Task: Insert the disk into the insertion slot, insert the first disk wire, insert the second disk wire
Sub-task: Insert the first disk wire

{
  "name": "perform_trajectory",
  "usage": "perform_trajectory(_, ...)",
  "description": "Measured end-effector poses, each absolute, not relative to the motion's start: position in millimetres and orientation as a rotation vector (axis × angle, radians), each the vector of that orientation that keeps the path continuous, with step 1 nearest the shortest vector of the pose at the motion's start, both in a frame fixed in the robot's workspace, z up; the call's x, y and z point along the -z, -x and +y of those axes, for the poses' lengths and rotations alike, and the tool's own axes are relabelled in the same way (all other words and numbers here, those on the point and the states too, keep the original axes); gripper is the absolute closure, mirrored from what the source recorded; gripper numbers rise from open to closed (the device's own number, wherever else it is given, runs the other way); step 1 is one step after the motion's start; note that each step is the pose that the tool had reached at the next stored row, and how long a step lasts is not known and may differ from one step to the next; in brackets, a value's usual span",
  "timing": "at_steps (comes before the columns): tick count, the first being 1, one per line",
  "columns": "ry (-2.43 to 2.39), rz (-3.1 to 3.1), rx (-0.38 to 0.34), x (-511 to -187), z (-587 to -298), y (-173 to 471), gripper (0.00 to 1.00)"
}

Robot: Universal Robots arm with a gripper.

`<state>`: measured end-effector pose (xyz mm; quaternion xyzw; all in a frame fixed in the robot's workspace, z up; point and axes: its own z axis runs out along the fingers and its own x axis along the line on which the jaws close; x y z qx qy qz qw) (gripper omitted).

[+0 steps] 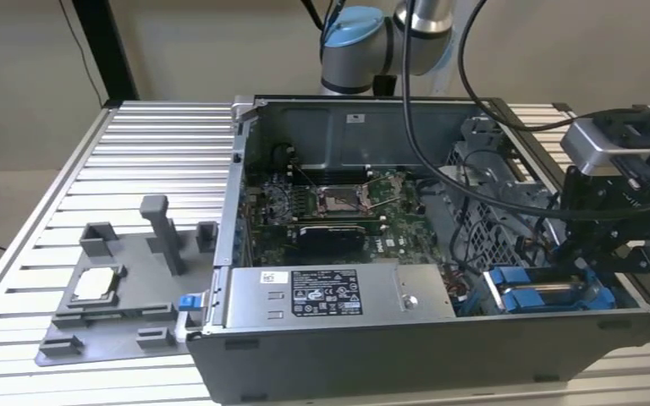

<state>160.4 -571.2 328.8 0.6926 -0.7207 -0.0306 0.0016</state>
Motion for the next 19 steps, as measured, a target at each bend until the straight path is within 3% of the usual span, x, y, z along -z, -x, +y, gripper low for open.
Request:
perform_trajectory(3,-2.174,-2.262,0.096,-329,-571,-160,1.00)
perform_trajectory(4,-2.174,-2.262,0.097,-328,-571,-160,0.00)
perform_trajectory(12,-2.175,-2.266,0.102,-356,-571,-160,0.00)
perform_trajectory(19,-2.181,-2.292,0.120,-362,-569,-160,0.00)
